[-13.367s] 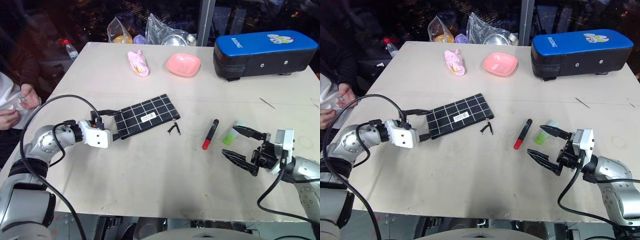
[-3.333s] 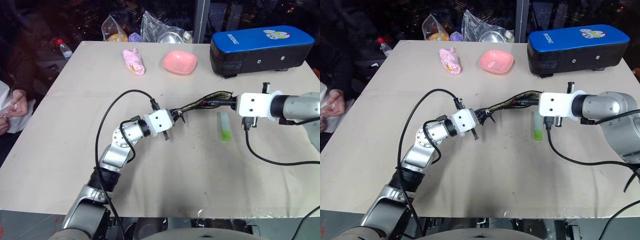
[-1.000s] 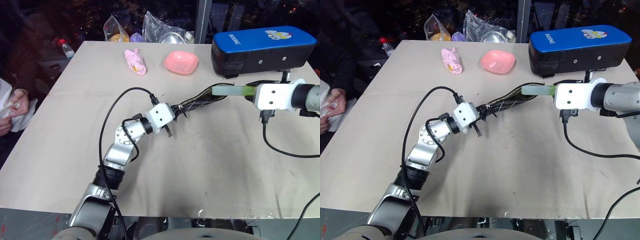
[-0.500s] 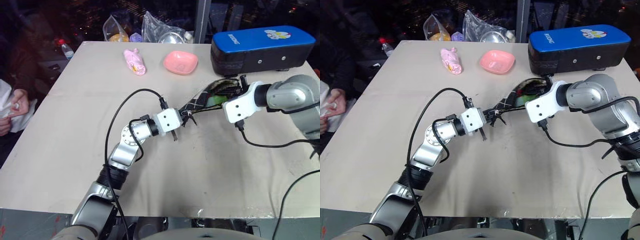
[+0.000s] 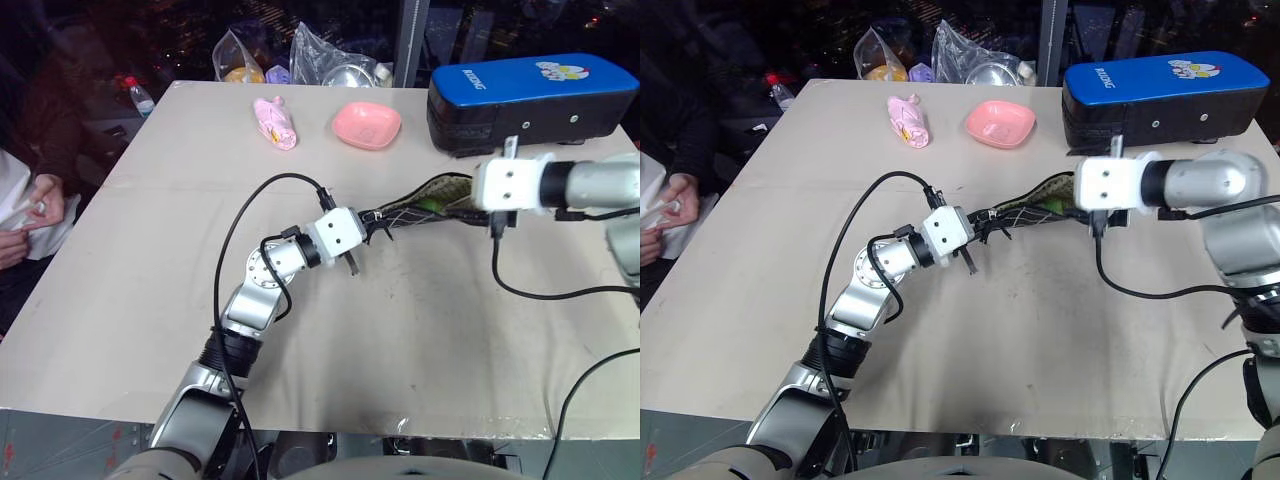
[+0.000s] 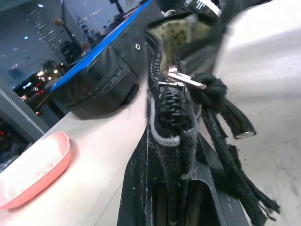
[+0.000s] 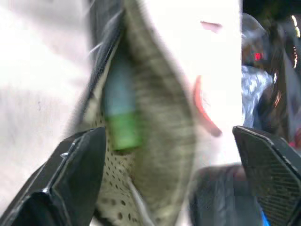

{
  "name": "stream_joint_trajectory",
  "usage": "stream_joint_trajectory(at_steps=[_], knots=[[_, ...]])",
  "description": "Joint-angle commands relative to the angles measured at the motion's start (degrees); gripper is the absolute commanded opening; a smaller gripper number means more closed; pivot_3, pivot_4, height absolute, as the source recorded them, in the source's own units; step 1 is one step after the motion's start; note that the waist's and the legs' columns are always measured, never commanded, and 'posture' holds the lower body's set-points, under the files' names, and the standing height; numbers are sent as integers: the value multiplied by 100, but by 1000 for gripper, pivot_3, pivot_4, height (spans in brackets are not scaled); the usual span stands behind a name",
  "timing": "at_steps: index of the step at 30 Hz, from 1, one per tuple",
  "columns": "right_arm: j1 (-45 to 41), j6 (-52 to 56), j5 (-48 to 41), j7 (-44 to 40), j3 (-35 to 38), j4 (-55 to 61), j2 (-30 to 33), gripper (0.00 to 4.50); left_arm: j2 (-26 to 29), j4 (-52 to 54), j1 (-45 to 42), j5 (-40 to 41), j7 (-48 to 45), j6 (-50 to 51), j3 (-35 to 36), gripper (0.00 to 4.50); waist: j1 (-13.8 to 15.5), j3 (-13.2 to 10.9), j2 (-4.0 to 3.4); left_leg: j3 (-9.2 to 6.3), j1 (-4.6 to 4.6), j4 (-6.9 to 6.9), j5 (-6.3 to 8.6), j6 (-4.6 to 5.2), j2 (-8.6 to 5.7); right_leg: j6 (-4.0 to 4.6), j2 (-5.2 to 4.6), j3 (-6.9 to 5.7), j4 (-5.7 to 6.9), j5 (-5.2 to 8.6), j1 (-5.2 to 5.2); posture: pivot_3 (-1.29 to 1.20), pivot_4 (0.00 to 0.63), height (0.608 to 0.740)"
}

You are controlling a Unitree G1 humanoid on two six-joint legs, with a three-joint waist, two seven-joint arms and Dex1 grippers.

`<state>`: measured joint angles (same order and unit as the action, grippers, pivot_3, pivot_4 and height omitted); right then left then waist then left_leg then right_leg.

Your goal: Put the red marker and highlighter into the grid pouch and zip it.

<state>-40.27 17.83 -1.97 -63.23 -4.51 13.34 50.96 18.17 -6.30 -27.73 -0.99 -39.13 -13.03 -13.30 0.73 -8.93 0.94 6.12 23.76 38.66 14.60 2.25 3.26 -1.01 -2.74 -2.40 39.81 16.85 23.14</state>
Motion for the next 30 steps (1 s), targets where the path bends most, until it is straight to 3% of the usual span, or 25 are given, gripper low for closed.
stream_joint_trajectory(at_steps=[1, 6, 10, 16, 26, 28, 30], knots=[[380, 1997, -1274, 189, 812, 1214, -123, 4451, -75, 182, 16, 199, 100, 74, 162, 0, 2, 0, 0, -5, 0, 0, 0, 0, 0, 0, -1, -3, 0, 0, -2, 0, 150, 740], [1117, 4237, -2639, 1082, 1102, 2655, -914, 4451, -206, 184, 9, 353, 134, 286, 242, 0, -9, 2, 3, -14, 2, -1, 1, 1, 1, 1, -3, -4, 1, 0, -4, 0, 150, 740], [1306, 5312, -2786, 2259, 963, 2778, -1883, 4451, -321, 147, -9, 454, 122, 387, 278, 0, -6, 2, 3, -15, 4, 3, 1, 2, -4, 1, -5, -4, 4, -1, -3, 0, 150, 740], [833, 5790, -2738, 3458, 880, 2259, -3146, 4451, -338, 89, -40, 492, 51, 418, 292, 0, -20, 7, 10, -15, 5, 5, 1, 2, -4, 1, 6, -4, 5, -1, -2, 0, 150, 740], [485, 6025, -2930, 4225, 822, 2008, -4194, 4451, -262, -47, -92, 305, 116, 313, 251, 0, -15, 7, 10, -15, 8, 0, 1, 2, -5, 1, 13, -6, 0, 0, -1, 0, 150, 740], [489, 6025, -2923, 4329, 830, 1984, -4263, 3930, -266, -56, -89, 274, 143, 291, 236, 0, -17, 7, 10, -16, 8, 0, 1, 2, -5, 1, 13, -7, 0, 0, -1, 0, 150, 740], [480, 6044, -2927, 4423, 889, 1953, -4312, 3109, -282, -59, -86, 260, 177, 284, 239, 0, -19, 7, 10, -16, 8, 0, 1, 2, -6, 1, 13, -7, 0, 0, -1, 0, 150, 740]])
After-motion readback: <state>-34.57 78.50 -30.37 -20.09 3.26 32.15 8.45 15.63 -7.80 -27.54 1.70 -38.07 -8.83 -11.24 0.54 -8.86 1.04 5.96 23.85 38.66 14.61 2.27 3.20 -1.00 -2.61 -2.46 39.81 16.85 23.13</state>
